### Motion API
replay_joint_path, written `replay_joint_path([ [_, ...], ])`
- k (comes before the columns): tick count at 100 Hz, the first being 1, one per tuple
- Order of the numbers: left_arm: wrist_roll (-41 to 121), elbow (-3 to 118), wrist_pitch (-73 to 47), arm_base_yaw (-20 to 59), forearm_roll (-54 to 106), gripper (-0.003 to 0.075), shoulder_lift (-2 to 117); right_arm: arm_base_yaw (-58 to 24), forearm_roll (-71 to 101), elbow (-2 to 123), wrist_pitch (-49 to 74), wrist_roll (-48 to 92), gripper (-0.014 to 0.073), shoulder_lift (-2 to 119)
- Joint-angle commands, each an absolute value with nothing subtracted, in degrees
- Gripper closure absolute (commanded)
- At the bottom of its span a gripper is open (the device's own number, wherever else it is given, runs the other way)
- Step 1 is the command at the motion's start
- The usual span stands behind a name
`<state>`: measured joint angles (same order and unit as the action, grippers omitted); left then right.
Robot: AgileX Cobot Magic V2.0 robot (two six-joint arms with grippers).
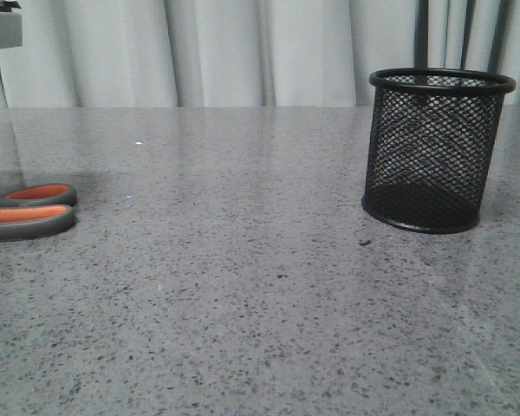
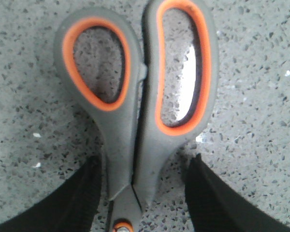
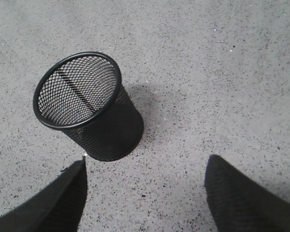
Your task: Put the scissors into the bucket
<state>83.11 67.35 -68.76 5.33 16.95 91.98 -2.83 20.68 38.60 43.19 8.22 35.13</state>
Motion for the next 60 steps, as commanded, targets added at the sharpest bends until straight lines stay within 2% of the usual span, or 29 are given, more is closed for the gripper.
replay_joint_path([
  [1, 83.2, 69.0, -68.8, 5.4, 18.8, 0.0353, 90.3, -2.7, 21.4, 40.6, 40.0, 8.9, 0.0130, 35.6],
  [18, 83.2, 69.0, -68.8, 5.4, 18.8, 0.0377, 90.3, -2.7, 21.4, 40.6, 40.0, 8.9, 0.0130, 35.6],
  [25, 83.1, 69.0, -69.1, 5.4, 18.9, 0.0440, 90.3, -2.7, 21.4, 40.6, 40.0, 8.9, 0.0130, 35.6],
  [49, 82.6, 69.0, -69.6, 5.4, 20.8, 0.0733, 90.3, -2.7, 21.4, 40.6, 40.0, 8.9, 0.0130, 35.6],
  [60, 80.8, 69.0, -70.4, 5.4, 20.8, 0.0741, 90.2, -2.7, 21.4, 40.6, 40.0, 8.9, 0.0130, 35.6],
])
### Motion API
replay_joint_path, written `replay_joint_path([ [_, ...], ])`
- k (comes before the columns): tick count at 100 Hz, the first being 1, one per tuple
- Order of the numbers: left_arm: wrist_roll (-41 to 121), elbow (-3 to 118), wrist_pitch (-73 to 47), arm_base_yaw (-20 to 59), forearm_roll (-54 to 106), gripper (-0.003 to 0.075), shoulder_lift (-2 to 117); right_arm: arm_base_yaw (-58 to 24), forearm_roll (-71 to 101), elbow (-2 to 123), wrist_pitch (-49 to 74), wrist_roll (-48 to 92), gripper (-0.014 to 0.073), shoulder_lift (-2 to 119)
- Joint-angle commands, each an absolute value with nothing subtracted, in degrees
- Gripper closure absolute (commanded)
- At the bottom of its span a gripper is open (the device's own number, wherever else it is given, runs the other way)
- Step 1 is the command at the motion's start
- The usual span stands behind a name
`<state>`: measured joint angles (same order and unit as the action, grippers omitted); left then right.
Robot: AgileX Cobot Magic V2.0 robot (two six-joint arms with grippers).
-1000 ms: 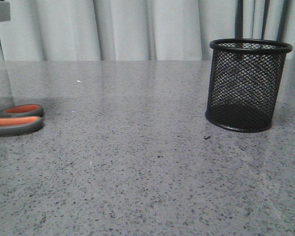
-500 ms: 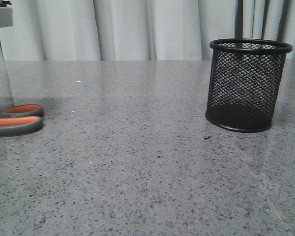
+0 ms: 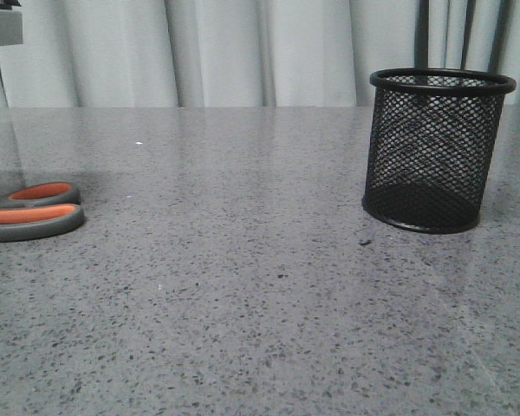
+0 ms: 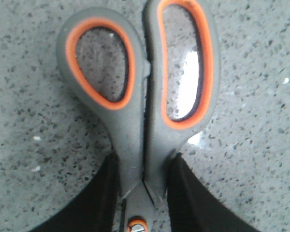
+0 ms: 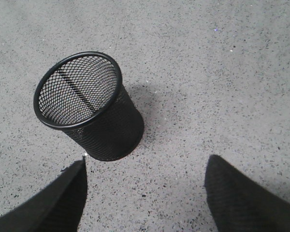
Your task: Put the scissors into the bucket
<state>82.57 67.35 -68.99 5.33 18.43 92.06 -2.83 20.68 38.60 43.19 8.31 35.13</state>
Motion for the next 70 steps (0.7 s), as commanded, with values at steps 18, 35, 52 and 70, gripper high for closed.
replay_joint_path([
  [18, 77.9, 73.1, -72.5, 6.4, 20.6, 0.0741, 88.3, -2.7, 21.4, 40.6, 40.0, 8.9, 0.0130, 35.6],
  [35, 73.0, 79.3, -72.5, 9.6, 18.3, 0.0741, 83.2, -2.7, 24.7, 40.6, 39.6, 9.0, 0.0130, 35.6],
  [52, 65.3, 85.6, -72.4, 13.5, 14.5, 0.0741, 78.0, -2.7, 35.1, 41.2, 38.8, 14.3, 0.0130, 35.6],
  [70, 60.4, 90.5, -72.3, 17.8, 14.3, 0.0741, 73.8, -2.7, 50.0, 44.4, 39.5, 23.1, 0.0130, 37.1],
])
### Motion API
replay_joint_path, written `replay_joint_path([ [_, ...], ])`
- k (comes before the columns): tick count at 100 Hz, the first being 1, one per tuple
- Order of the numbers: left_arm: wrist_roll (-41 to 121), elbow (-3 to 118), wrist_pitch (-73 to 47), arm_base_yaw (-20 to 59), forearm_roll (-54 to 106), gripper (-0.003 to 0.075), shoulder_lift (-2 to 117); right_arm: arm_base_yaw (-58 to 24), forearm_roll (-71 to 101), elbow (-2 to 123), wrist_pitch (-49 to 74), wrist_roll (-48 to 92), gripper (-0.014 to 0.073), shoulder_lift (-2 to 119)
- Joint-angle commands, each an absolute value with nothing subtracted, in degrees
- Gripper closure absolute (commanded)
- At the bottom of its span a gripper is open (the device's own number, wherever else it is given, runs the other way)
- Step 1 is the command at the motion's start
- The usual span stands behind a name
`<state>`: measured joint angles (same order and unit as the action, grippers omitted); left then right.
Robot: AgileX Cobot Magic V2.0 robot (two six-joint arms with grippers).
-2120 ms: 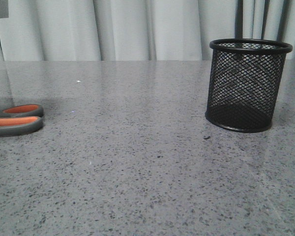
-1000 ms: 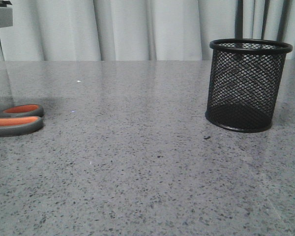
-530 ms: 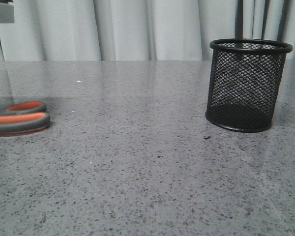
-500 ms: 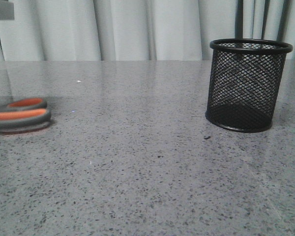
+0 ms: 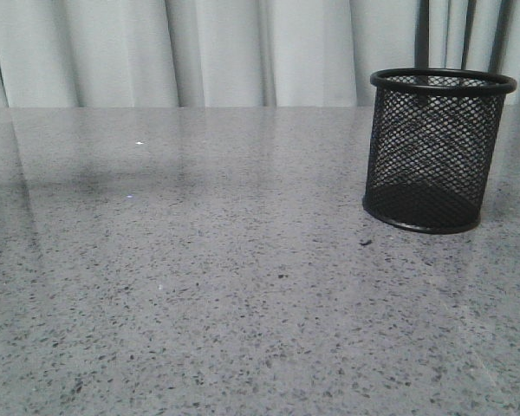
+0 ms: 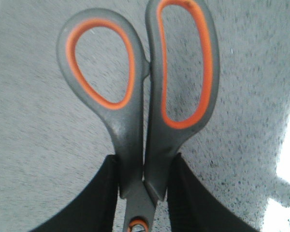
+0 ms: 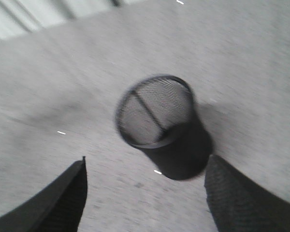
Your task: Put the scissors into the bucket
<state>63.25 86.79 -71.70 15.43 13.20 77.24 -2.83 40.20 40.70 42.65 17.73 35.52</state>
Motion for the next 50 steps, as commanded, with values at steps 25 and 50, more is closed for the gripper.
replay_joint_path([
  [25, 53.5, 95.0, -72.2, 27.1, 11.6, 0.0741, 71.5, -2.7, 69.7, 49.8, 43.5, 35.6, 0.0130, 42.1],
  [50, 46.2, 95.7, -68.7, 40.5, 5.5, 0.0741, 71.5, -2.7, 82.7, 53.4, 51.1, 42.9, 0.0130, 48.1],
])
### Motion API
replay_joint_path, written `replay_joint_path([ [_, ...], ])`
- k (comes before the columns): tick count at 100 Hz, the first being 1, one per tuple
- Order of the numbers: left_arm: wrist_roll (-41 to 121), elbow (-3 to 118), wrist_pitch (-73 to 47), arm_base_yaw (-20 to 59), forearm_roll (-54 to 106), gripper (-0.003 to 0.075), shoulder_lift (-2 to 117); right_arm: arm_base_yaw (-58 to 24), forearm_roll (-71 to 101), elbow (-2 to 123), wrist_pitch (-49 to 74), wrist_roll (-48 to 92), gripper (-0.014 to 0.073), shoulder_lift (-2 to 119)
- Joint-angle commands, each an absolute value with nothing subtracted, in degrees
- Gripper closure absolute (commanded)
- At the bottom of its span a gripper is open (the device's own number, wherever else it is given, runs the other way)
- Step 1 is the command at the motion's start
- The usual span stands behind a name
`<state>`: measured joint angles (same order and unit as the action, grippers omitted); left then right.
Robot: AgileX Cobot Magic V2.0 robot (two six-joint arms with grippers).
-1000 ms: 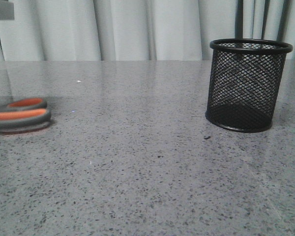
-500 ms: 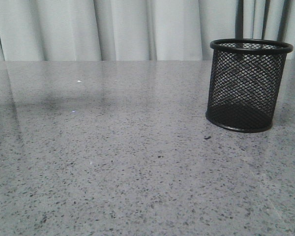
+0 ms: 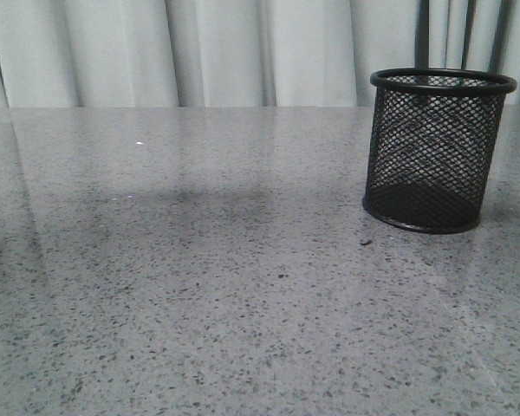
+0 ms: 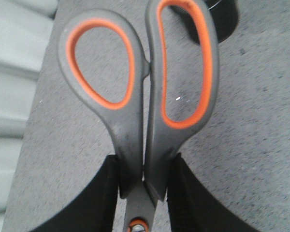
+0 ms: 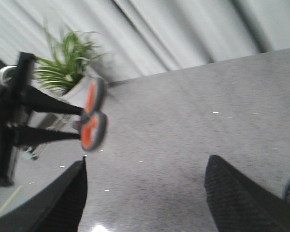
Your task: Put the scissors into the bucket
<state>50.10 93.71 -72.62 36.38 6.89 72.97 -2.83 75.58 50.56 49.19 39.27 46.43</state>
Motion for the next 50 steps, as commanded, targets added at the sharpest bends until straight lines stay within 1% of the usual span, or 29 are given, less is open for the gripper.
replay_joint_path([
  [1, 45.7, 95.7, -68.5, 40.9, 5.0, 0.0741, 71.5, -2.7, 82.9, 53.6, 51.3, 42.9, 0.0130, 48.2],
  [13, 41.7, 95.7, -65.4, 47.5, 1.0, 0.0741, 71.7, -2.7, 83.5, 55.1, 54.0, 43.0, 0.0130, 50.5],
  [27, 37.3, 95.7, -64.3, 53.0, -3.6, 0.0741, 72.2, -2.7, 83.7, 55.9, 55.5, 43.0, 0.0130, 51.9],
  [50, 33.3, 95.7, -59.7, 58.0, -6.0, 0.0741, 73.7, -2.7, 83.7, 55.9, 56.8, 43.1, 0.0130, 52.6],
])
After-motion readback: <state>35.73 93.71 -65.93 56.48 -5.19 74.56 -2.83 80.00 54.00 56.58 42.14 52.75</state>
